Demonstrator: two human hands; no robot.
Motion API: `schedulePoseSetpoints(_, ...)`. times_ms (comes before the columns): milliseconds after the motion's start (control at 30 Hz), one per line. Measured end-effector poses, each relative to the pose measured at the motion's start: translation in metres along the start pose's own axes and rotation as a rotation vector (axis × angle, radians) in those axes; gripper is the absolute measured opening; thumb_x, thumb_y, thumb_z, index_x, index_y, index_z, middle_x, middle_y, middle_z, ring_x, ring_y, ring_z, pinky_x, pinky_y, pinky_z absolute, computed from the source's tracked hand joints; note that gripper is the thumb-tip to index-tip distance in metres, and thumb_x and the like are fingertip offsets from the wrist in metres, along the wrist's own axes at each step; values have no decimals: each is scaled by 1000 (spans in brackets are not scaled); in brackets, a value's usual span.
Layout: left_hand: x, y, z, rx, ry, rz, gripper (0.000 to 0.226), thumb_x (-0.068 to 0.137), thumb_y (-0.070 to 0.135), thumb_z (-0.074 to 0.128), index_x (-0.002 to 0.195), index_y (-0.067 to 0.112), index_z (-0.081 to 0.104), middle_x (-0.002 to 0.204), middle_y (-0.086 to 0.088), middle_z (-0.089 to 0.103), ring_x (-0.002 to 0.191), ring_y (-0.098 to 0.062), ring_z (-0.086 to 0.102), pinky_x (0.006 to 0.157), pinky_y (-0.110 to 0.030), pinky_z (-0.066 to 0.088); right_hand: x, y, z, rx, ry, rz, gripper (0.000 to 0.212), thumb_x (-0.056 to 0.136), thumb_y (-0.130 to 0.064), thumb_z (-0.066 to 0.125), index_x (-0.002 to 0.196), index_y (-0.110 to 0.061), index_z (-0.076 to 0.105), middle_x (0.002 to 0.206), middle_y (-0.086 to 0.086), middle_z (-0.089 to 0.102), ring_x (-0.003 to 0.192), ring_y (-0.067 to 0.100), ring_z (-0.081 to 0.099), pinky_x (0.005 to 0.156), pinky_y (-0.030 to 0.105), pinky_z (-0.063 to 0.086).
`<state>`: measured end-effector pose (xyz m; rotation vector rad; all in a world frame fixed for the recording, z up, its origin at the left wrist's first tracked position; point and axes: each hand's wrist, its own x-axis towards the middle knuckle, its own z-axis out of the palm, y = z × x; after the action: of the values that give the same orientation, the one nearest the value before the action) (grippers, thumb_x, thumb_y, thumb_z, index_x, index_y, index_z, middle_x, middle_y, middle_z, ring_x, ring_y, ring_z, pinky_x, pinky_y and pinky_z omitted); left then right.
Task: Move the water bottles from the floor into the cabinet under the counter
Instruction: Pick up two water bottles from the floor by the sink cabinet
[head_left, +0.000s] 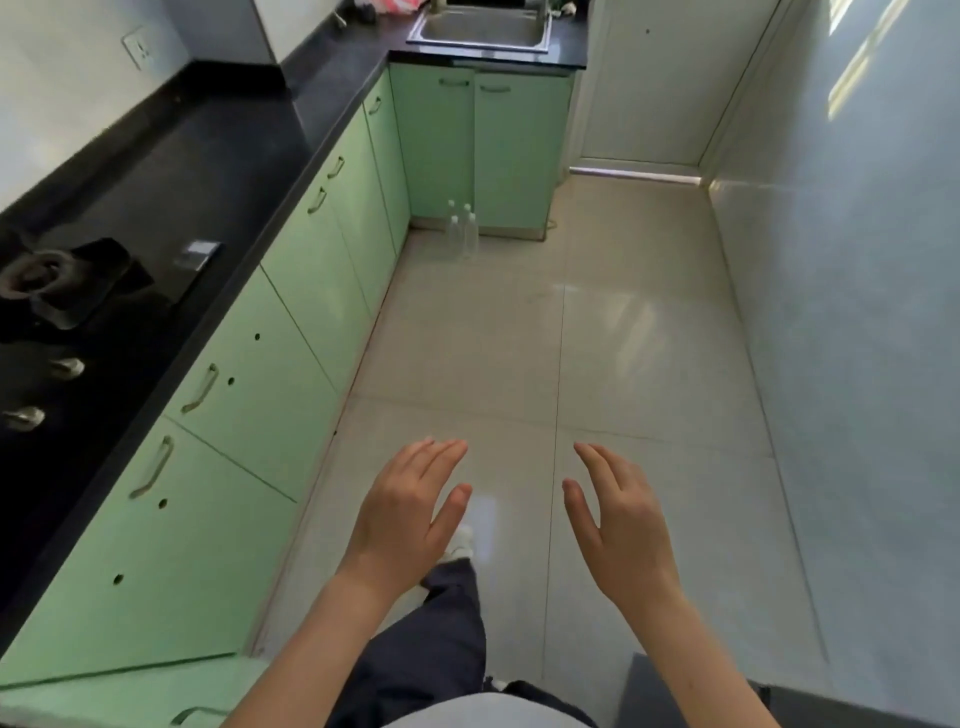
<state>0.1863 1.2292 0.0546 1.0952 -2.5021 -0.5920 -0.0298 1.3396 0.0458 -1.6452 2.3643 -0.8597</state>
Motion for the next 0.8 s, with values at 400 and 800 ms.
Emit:
schedulePoseSetpoints(400, 301, -97, -25, 9, 6, 93, 55, 102, 47, 30, 137, 13, 56, 135, -1, 61, 132, -23, 49, 108, -39, 43, 288, 34, 34, -55, 28, 45, 55, 99, -42, 37, 134, -5, 59, 127, 10, 64, 118, 26, 59, 101, 31, 41)
schedulePoseSetpoints(800, 524, -171, 10, 1, -11, -43, 56, 100, 48, 30, 136, 14, 57, 134, -1, 61, 131, -24, 51, 107, -38, 43, 540, 104, 87, -63, -58, 26, 53, 98, -41, 39, 131, -5, 60, 123, 11, 66, 112, 29, 63, 96, 38, 48)
